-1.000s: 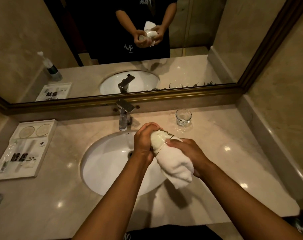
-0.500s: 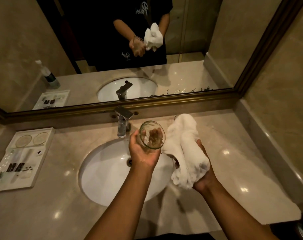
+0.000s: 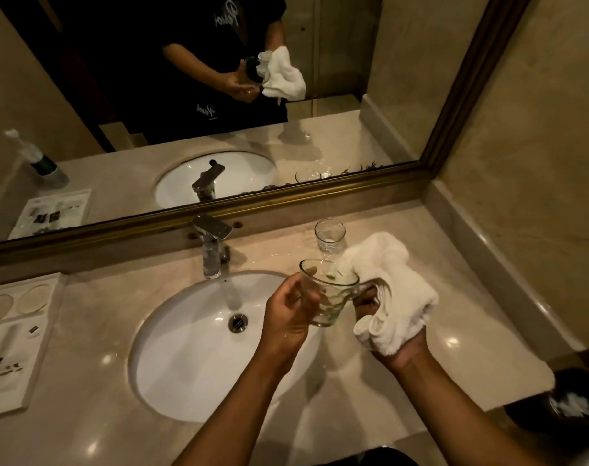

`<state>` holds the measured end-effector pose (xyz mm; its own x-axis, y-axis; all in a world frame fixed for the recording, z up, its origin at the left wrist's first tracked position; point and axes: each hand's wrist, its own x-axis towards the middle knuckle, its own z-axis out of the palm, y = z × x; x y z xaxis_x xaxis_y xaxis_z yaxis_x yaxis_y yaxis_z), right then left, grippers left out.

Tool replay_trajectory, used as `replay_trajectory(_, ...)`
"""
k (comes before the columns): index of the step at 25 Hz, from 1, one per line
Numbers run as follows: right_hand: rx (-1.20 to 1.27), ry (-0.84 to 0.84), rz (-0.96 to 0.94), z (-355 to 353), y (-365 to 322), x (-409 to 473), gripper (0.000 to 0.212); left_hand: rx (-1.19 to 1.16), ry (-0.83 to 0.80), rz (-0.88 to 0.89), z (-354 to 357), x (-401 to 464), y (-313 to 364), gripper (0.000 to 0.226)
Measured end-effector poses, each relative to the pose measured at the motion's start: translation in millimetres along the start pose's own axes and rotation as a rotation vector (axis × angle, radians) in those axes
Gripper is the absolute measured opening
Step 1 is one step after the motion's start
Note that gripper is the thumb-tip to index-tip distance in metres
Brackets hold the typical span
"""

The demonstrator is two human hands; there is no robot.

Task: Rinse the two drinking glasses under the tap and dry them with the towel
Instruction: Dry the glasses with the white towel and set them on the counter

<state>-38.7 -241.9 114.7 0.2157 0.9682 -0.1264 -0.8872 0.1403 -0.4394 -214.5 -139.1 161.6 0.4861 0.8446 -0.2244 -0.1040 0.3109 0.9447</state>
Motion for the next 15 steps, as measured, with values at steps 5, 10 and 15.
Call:
replay_trajectory(5, 0.063, 0.134, 0.059, 21.8, -21.1, 1.3, 0.082, 0.203, -0.308, -0.054, 12.7, 14.8, -3.3, 0.103)
replay_trajectory(10, 0.092, 0.316, -0.069, -8.4, -57.7, -3.0, 0.038, 0.349, -0.376, -0.087, 49.5, 59.7, -20.9, 0.094)
replay_trajectory(15, 0.174, 0.389, -0.120, -60.6, -104.4, -1.2, 0.033, 0.504, -0.218, -0.059, 102.7, 127.8, -54.9, 0.087)
